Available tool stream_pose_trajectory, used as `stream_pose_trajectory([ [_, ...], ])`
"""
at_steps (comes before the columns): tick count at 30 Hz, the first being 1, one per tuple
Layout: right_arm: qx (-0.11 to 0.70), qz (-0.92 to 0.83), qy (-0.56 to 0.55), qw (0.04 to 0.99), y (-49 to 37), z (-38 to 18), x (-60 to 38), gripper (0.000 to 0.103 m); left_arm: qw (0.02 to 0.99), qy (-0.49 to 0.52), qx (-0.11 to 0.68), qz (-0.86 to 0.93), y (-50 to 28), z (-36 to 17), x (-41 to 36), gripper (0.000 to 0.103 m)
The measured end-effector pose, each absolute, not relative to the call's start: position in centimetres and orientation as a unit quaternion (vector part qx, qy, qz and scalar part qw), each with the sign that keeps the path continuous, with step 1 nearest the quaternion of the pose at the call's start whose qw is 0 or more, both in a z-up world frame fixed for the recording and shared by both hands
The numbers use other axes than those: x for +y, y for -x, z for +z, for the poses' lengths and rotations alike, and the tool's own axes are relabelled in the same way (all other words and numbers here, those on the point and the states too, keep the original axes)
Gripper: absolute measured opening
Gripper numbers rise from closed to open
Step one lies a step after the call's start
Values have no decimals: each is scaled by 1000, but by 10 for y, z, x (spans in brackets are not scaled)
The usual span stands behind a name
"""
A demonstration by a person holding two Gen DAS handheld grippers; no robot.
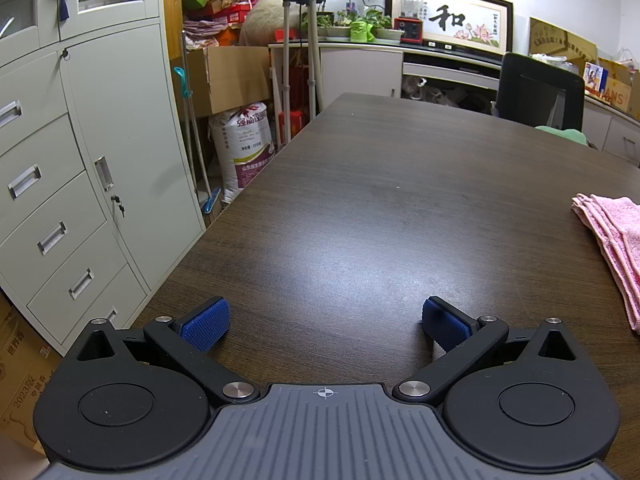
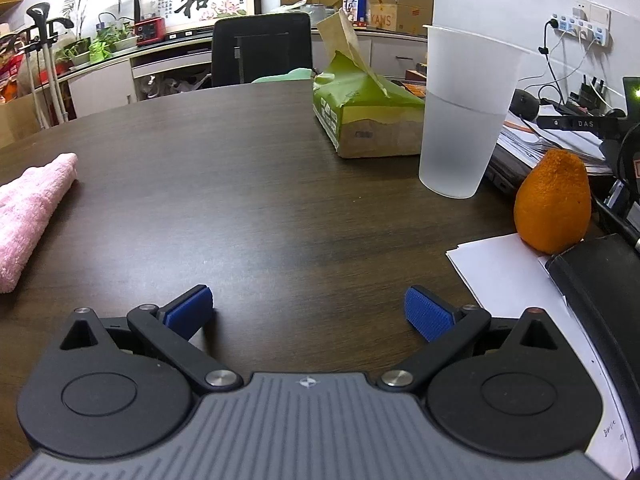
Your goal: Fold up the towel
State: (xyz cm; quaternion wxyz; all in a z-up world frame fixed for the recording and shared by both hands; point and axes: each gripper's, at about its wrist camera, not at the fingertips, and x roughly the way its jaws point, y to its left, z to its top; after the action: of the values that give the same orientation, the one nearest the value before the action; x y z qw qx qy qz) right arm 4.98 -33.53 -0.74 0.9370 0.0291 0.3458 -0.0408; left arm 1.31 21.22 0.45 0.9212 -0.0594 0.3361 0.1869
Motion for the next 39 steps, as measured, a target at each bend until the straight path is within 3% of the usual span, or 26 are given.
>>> stream_pose_trajectory([
  [39,347,-41,-28,937,-49,-6,-336,103,921,59,336,188,-14,4,212,103],
])
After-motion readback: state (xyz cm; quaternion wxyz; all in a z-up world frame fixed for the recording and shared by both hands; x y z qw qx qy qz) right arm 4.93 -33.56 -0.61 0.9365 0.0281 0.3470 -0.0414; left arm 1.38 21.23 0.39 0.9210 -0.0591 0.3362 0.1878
